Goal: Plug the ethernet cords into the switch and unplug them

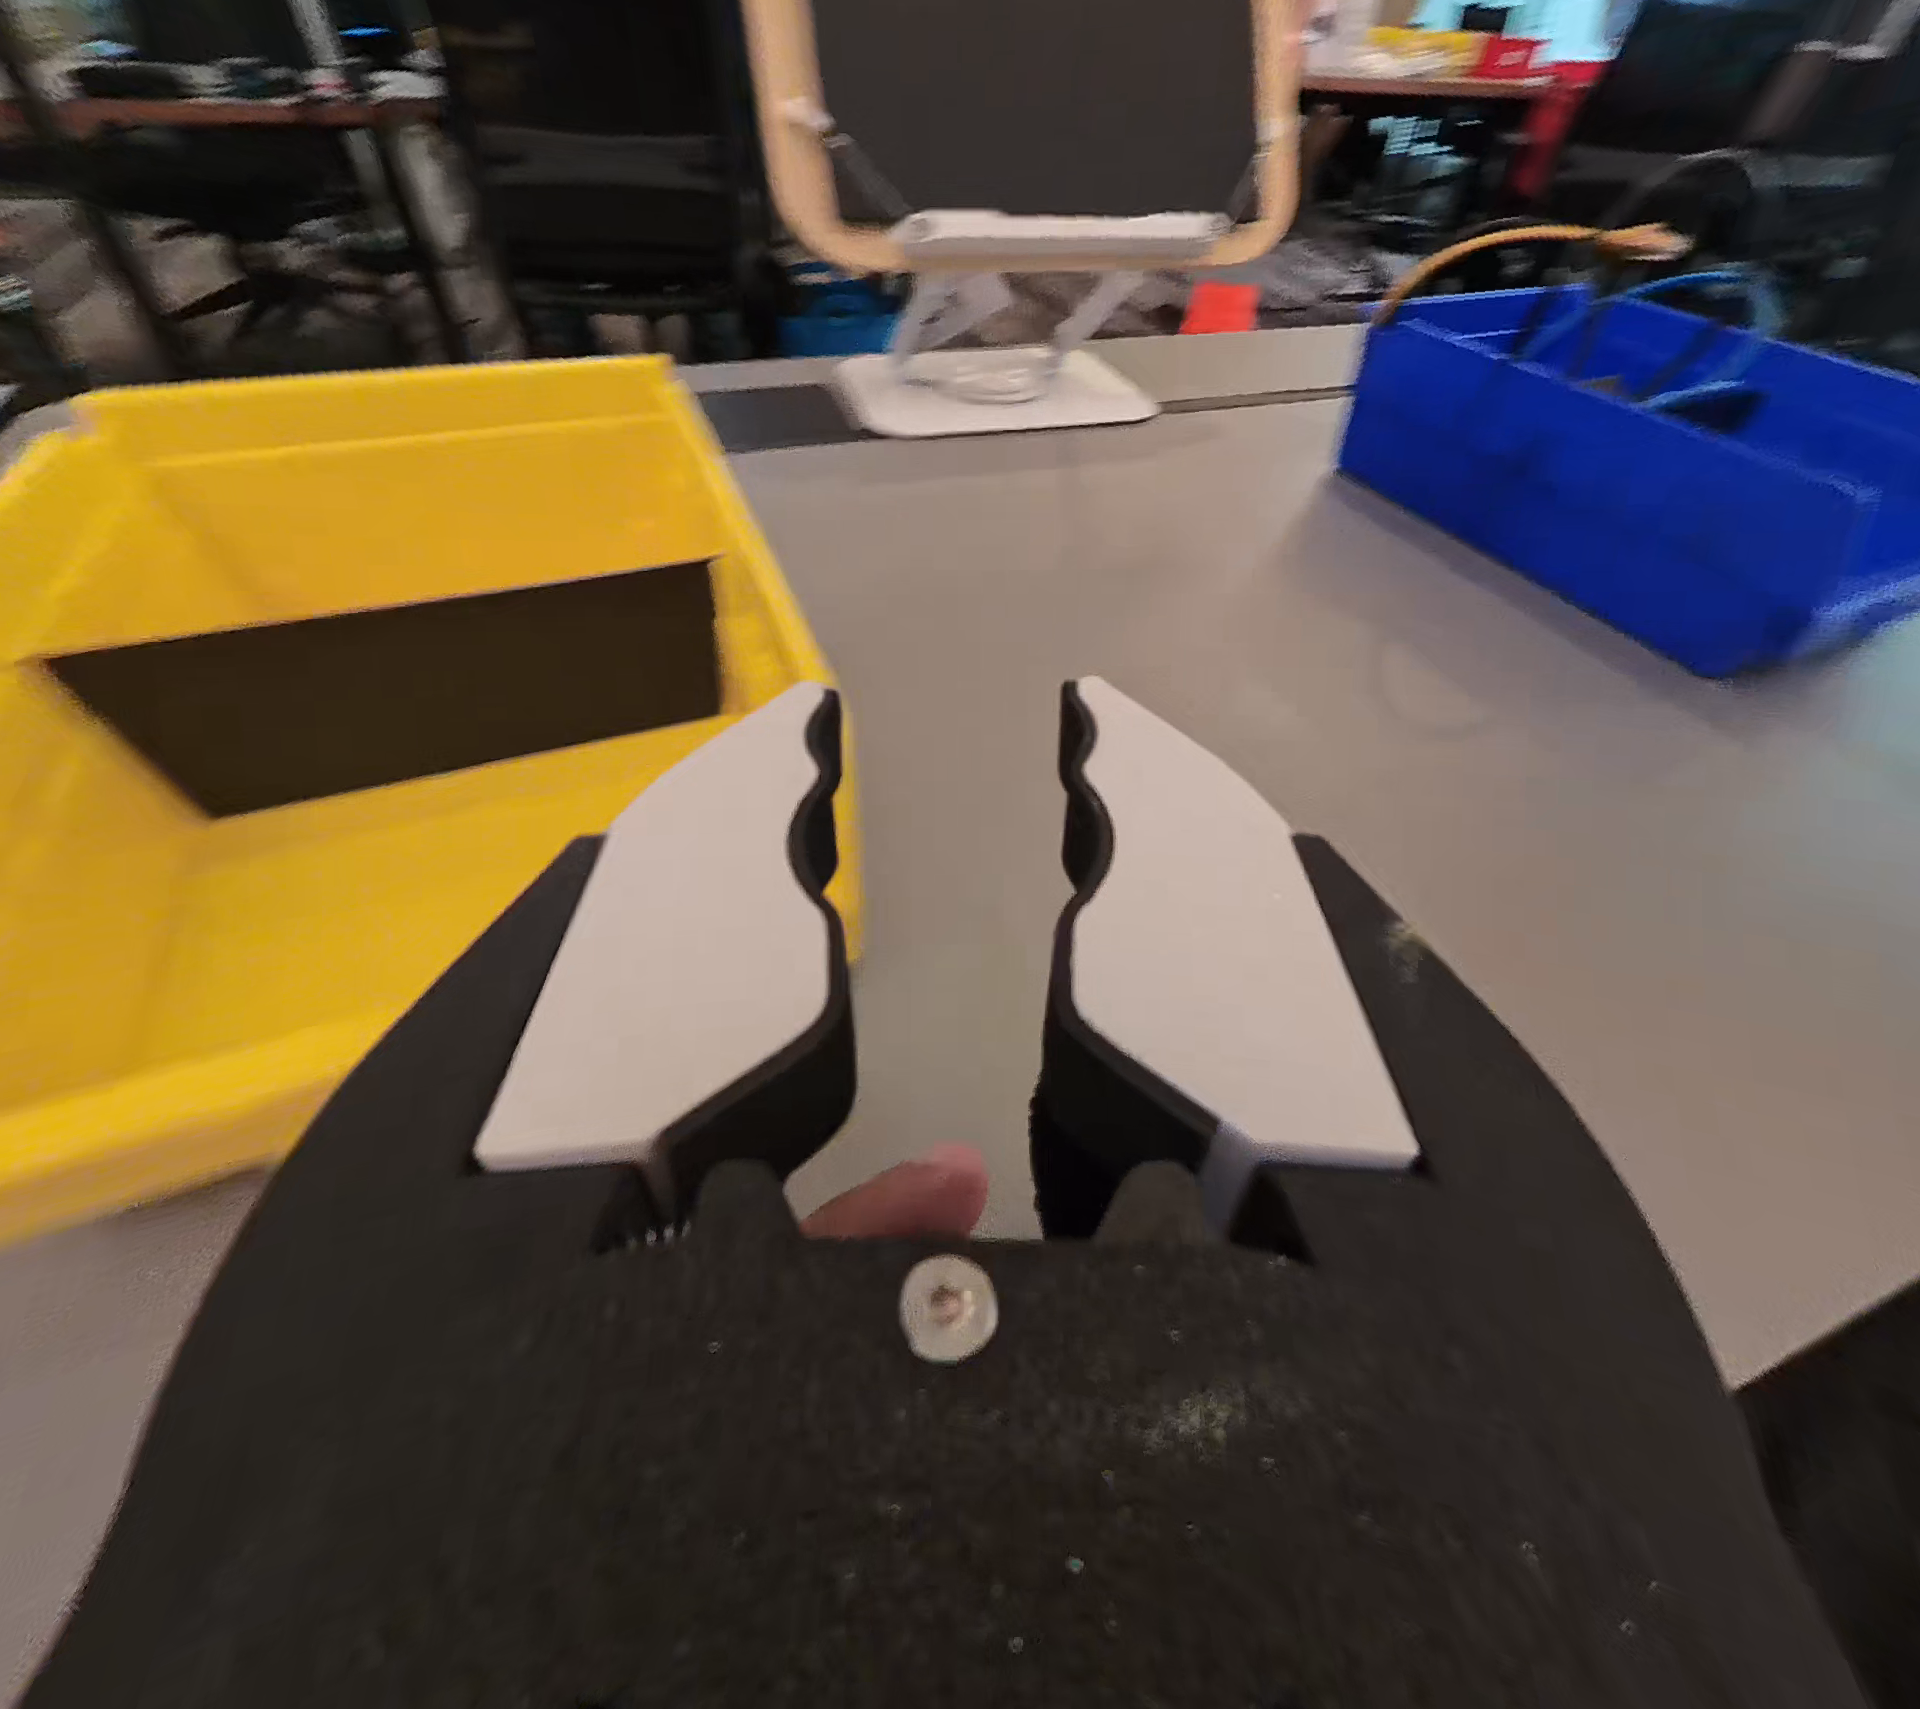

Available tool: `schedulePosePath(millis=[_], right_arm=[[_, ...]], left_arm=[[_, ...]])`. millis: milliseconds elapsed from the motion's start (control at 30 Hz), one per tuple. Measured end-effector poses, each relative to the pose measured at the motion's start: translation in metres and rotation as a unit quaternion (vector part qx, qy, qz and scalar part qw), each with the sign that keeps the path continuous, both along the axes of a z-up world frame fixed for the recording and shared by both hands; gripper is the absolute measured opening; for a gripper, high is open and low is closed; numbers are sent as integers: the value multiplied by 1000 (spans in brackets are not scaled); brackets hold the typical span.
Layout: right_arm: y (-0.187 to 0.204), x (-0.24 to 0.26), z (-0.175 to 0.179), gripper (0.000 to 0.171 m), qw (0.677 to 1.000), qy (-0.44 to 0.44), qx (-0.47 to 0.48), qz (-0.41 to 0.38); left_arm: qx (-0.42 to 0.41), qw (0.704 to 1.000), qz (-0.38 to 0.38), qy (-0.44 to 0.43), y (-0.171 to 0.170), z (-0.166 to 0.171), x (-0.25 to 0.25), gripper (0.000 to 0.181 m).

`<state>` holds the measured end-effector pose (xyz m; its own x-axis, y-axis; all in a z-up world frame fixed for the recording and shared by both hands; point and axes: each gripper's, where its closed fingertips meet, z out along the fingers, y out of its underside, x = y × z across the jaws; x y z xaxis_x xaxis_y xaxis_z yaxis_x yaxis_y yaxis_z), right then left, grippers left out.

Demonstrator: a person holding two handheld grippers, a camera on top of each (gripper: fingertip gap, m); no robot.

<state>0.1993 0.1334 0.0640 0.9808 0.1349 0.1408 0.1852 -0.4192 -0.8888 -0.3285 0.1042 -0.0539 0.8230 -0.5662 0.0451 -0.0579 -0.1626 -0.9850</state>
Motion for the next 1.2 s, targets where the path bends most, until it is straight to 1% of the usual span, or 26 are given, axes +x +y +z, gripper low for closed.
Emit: schedulePosePath(millis=[33,67,133,233,267,300,333,367,467,567,733,967,1033,1200], right_arm=[[-20,-15,-14,45,998,46,37,8],[-39,-25,-34,49,995,77,62,5],[-73,-37,-85,45,992,103,65,-19],[-114,-45,-156,44,993,101,38,-38],[-123,-43,-172,43,993,106,23,-50],[-129,-44,-181,43,990,131,17,-56],[-131,-47,-184,44,986,160,16,-49],[-132,-45,-183,46,985,166,15,-53],[-130,-28,-172,46,991,96,49,-78],[-129,-20,-178,47,994,53,34,-93],[-127,-21,-184,49,994,59,23,-89],[-120,-6,-189,51,993,55,12,-104],[-119,1,-192,51,993,46,4,-112],[-118,5,-189,51,991,61,10,-117]], left_arm=[[-9,1000,28,6,1,-4,-17,35],[-21,998,51,10,2,-7,-31,35],[-53,994,87,26,6,-20,-53,32],[-71,993,83,46,9,-34,-56,25],[-79,992,79,56,10,-40,-54,26],[-90,991,74,64,10,-45,-51,30],[-101,991,65,65,10,-50,-47,32],[-107,991,55,60,9,-52,-43,32],[-105,991,46,64,8,-53,-37,34],[-105,991,45,69,6,-54,-37,39],[-103,992,50,50,9,-50,-41,39],[-138,989,37,51,12,-64,-38,39],[-144,987,45,59,15,-70,-43,38],[-160,986,47,14,18,-67,-53,38]])
